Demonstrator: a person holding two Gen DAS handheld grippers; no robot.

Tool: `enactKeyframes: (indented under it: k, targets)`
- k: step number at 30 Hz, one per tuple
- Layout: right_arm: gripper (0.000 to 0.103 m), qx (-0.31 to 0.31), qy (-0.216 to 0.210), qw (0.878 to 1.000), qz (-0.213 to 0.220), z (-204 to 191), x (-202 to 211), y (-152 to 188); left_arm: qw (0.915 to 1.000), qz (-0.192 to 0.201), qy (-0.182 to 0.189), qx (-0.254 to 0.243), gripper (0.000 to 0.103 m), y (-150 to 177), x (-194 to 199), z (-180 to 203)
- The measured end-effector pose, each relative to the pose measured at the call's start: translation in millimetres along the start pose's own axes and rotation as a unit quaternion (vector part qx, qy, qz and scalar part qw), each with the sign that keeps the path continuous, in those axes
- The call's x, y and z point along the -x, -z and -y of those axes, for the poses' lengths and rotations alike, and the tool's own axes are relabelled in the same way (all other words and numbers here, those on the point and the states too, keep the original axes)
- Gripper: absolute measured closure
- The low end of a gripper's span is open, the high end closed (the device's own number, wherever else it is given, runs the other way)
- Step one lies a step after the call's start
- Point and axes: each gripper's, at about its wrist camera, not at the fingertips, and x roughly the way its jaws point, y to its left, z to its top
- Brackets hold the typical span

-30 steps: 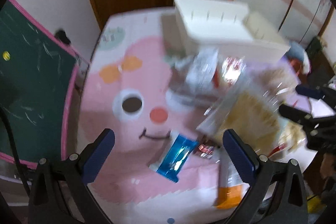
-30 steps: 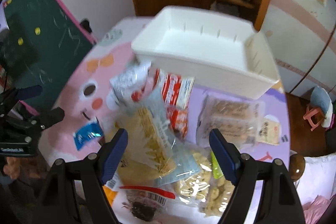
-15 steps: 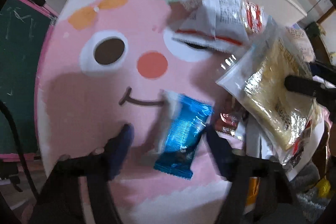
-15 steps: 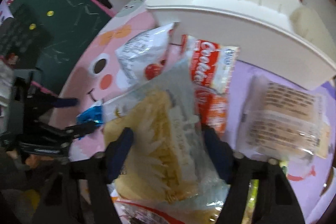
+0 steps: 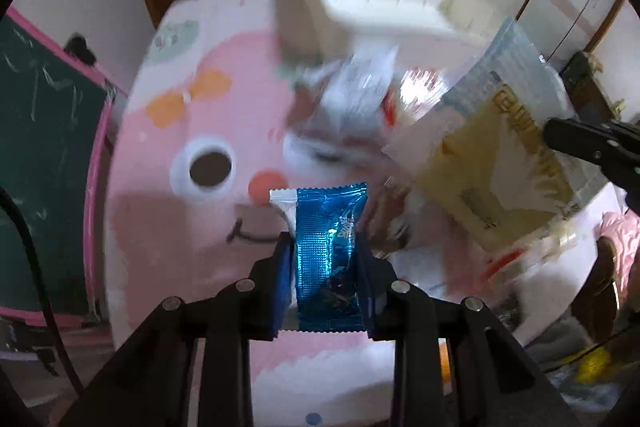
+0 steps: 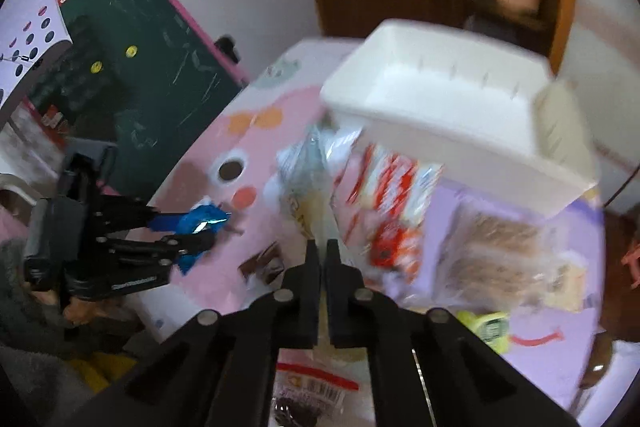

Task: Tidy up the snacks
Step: 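Carry both snacks over the white basket and open both grippers to drop them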

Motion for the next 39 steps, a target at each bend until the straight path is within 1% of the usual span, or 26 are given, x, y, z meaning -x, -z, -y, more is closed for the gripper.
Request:
enactKeyframes:
  k: [1,2,5,9,12,16,19,20,22,26,28,31,32,33,35,36,38,39]
  targets:
    - [0.101,-0.007,0.002,1.0,0.017,2,13,-4,0.9999,0.01,0.002,-0.003,0.076,-4,9,2]
    - [0.101,-0.008,0.007,1.0,0.029,4,20,-8,0.9997,0.024,0.002,-0.007,0.076,-16,19,8]
    - [0.102,-0.013,0.032,0.997,0.07,10,51,-23,0.9977,0.065,-0.003,-0.021,0.076,-39,58,25]
    - [0.102,-0.026,0.071,0.989,0.123,27,92,-48,0.9912,0.127,-0.009,-0.033,0.076,-76,111,46]
    - [0.102,-0.041,0.107,0.98,0.16,47,119,-73,0.9875,0.153,-0.008,-0.037,0.076,-108,135,61]
    - [0.102,-0.067,0.135,0.97,0.192,77,136,-104,0.9842,0.171,-0.013,-0.045,0.076,-152,142,83]
    - [0.102,-0.087,0.146,0.965,0.201,98,135,-128,0.9835,0.174,-0.024,-0.043,0.076,-187,132,93]
    - [0.102,-0.088,0.15,0.964,0.202,100,133,-131,0.9834,0.175,-0.029,-0.039,0.076,-202,125,95]
    - [0.102,-0.094,0.156,0.963,0.2,110,125,-145,0.9838,0.172,-0.036,-0.033,0.076,-221,110,98]
    - [0.102,-0.102,0.16,0.966,0.173,128,93,-170,0.989,0.142,-0.037,-0.013,0.076,-265,58,89]
    - [0.102,-0.102,0.163,0.969,0.157,131,74,-179,0.9907,0.129,-0.044,-0.008,0.076,-276,36,87]
    - [0.101,-0.109,0.155,0.973,0.131,137,46,-188,0.9912,0.117,-0.062,-0.008,0.075,-284,6,84]
    - [0.101,-0.109,0.156,0.974,0.122,139,36,-190,0.9917,0.109,-0.067,-0.008,0.071,-287,-5,82]
    - [0.099,-0.109,0.155,0.976,0.112,140,27,-191,0.9922,0.102,-0.071,-0.005,0.065,-288,-13,80]
    - [0.098,-0.106,0.168,0.976,0.092,142,11,-191,0.9925,0.091,-0.082,0.005,0.015,-288,-24,74]
    - [0.096,-0.106,0.175,0.975,0.089,142,9,-192,0.9915,0.097,-0.086,0.01,0.01,-286,-26,71]
    - [0.087,-0.107,0.187,0.973,0.081,143,4,-189,0.9892,0.117,-0.088,0.011,0.01,-280,-24,66]
    - [0.076,-0.109,0.186,0.973,0.08,143,4,-187,0.9892,0.116,-0.089,0.008,0.01,-278,-24,65]
